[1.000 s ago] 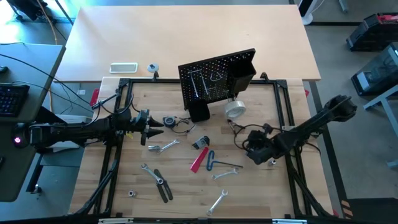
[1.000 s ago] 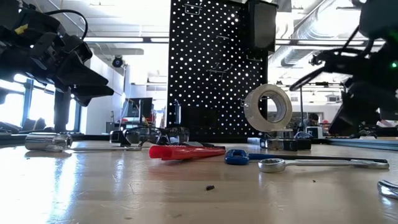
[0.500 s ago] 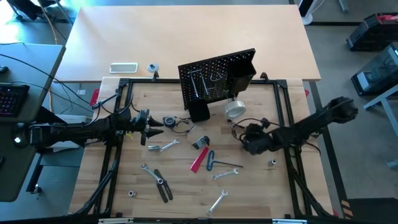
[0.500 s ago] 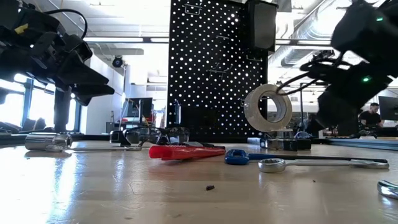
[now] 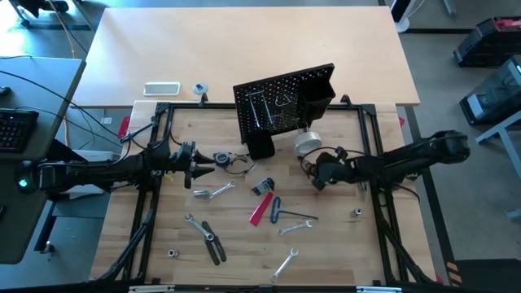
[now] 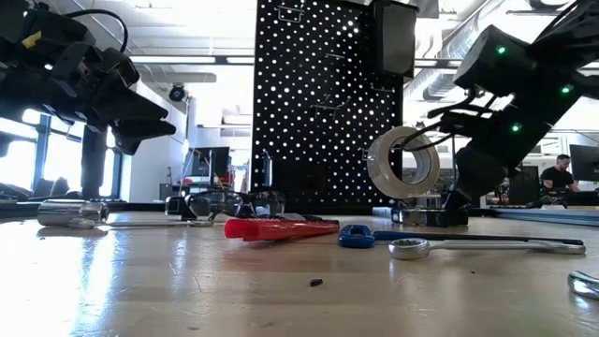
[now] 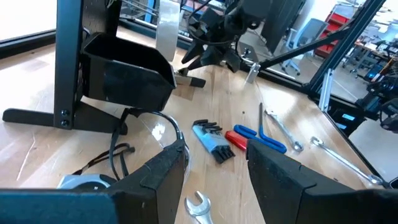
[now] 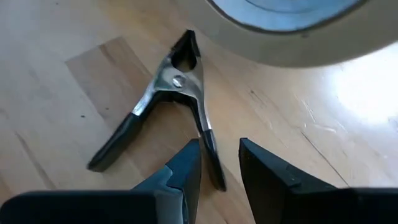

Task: Hang tools onto peg board
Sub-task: Hang the black spring clamp on the pegboard

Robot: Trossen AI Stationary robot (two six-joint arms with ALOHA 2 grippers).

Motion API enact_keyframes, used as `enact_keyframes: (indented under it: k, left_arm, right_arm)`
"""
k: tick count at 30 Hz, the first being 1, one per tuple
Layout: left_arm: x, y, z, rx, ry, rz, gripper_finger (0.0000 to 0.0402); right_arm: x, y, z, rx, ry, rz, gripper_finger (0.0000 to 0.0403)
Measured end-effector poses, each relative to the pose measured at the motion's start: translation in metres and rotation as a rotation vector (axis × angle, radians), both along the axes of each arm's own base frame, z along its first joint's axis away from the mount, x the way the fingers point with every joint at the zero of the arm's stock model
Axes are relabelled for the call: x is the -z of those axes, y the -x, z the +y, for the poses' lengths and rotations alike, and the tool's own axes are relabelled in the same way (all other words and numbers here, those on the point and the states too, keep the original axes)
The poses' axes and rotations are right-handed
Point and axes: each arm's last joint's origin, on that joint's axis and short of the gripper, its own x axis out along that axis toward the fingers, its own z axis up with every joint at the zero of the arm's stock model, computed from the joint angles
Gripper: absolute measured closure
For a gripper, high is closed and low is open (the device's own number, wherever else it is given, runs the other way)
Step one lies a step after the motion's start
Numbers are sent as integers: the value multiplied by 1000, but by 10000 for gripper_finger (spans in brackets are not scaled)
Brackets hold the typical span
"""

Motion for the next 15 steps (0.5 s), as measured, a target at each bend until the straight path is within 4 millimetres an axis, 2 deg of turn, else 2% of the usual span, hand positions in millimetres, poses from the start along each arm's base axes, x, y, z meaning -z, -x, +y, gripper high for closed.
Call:
enact_keyframes:
  k: [7,15]
  left_arm:
    - [0,0,0,0,0,1,239]
    - [-4,-1,0,-3,-22,-41,239]
  right_arm:
    - [10,6,-6,1,-93,-10,298]
    - [20,12,-6,-4,-107,-89,301]
